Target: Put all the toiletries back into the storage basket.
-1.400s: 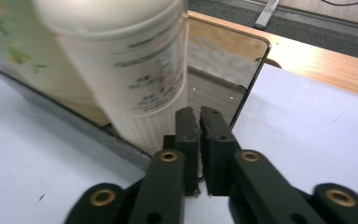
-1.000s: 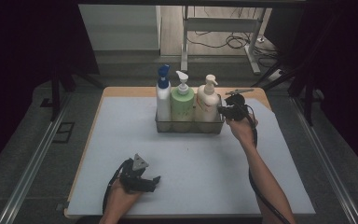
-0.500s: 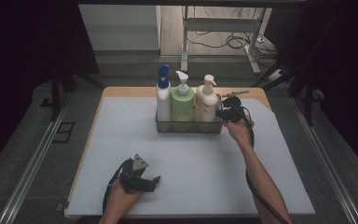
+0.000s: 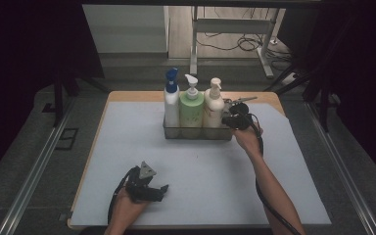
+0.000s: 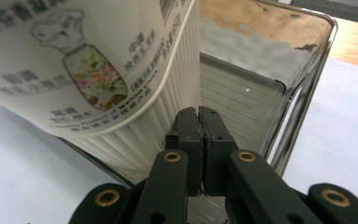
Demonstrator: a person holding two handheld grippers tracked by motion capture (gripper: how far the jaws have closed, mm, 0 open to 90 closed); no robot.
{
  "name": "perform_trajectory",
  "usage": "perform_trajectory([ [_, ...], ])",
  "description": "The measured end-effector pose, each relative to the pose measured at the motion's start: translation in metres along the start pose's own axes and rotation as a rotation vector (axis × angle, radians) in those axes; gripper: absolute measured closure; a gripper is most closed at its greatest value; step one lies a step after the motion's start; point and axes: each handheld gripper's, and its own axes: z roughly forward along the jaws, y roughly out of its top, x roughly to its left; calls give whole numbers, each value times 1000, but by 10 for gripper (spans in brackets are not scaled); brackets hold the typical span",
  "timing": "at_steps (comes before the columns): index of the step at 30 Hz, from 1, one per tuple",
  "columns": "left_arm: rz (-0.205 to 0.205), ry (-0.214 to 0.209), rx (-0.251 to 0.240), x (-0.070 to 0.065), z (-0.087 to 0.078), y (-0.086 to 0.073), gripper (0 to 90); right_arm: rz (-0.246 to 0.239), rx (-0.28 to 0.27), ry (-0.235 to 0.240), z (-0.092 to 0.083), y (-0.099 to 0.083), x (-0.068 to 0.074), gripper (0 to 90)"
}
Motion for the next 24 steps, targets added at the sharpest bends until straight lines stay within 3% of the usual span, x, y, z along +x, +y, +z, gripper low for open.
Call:
perform_trajectory([
  [12, 0, 0, 0, 0, 0, 0, 105, -20, 10, 23, 3, -2, 8, 885],
  [24, 2, 0, 1, 0, 0, 0, 105, -34, 9, 18, -1, -3, 15, 896],
])
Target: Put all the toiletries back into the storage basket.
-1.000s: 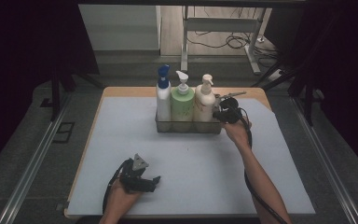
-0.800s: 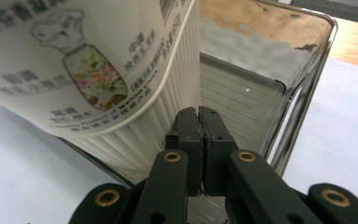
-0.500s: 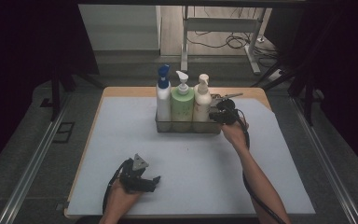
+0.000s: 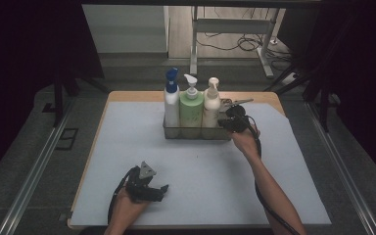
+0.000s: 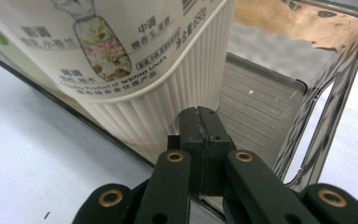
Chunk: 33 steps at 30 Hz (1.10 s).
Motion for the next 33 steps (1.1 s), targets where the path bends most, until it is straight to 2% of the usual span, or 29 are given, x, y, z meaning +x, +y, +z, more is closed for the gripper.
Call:
perform_trajectory([
  [8, -2, 0, 0, 0, 0, 0, 105, -1, 4, 4, -1, 0, 0, 885],
  [13, -2, -1, 0, 0, 0, 0, 105, 0, 6, -4, -1, -1, -2, 820],
  [26, -2, -1, -1, 0, 0, 0, 105, -15, 3, -38, -9, -3, -5, 720],
  [33, -2, -1, -1, 0, 0, 0, 105, -20, -9, -44, -19, -3, -4, 604],
])
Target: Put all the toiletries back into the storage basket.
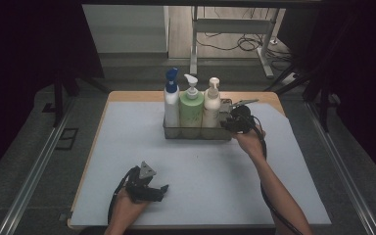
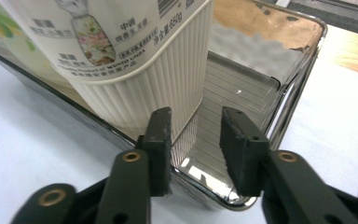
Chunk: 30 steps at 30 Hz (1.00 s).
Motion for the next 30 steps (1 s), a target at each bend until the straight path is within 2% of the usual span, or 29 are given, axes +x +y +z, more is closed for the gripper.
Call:
perform_trajectory([
  [18, -2, 0, -2, 0, 0, 0, 106, -24, -14, 25, -20, -6, 5, 339],
  [25, -1, 0, -1, 0, 0, 0, 106, -33, -24, 29, -26, -13, 4, 294],
  [30, -1, 0, -1, 0, 0, 0, 106, -59, -25, 31, -32, -17, 6, 270],
])
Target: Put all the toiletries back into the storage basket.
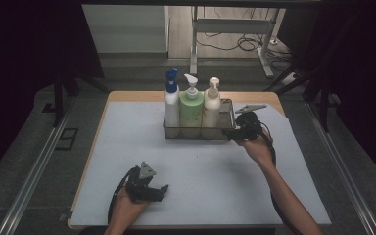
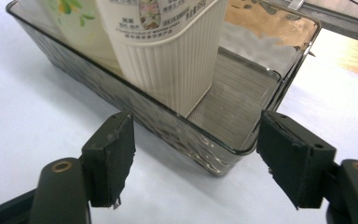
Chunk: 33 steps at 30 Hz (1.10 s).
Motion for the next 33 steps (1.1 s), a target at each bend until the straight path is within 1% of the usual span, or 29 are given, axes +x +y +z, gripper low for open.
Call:
perform_trajectory([
  [11, 1, 0, 0, 0, 0, 0, 106, -33, -9, 30, -15, -11, 6, 220],
  [18, 1, 0, 0, 0, 0, 0, 106, -52, 0, 51, -25, -20, 9, 177],
  [21, 0, 0, 0, 0, 0, 0, 105, -67, 14, 50, -30, -25, 10, 153],
  [26, 0, 0, 0, 0, 0, 0, 106, -87, 16, 53, -37, -31, 12, 127],
  [29, 1, 0, 0, 0, 0, 0, 106, -107, 20, 53, -42, -35, 13, 100],
  [33, 1, 1, 0, 0, 0, 0, 106, -112, 14, 50, -48, -40, 14, 64],
])
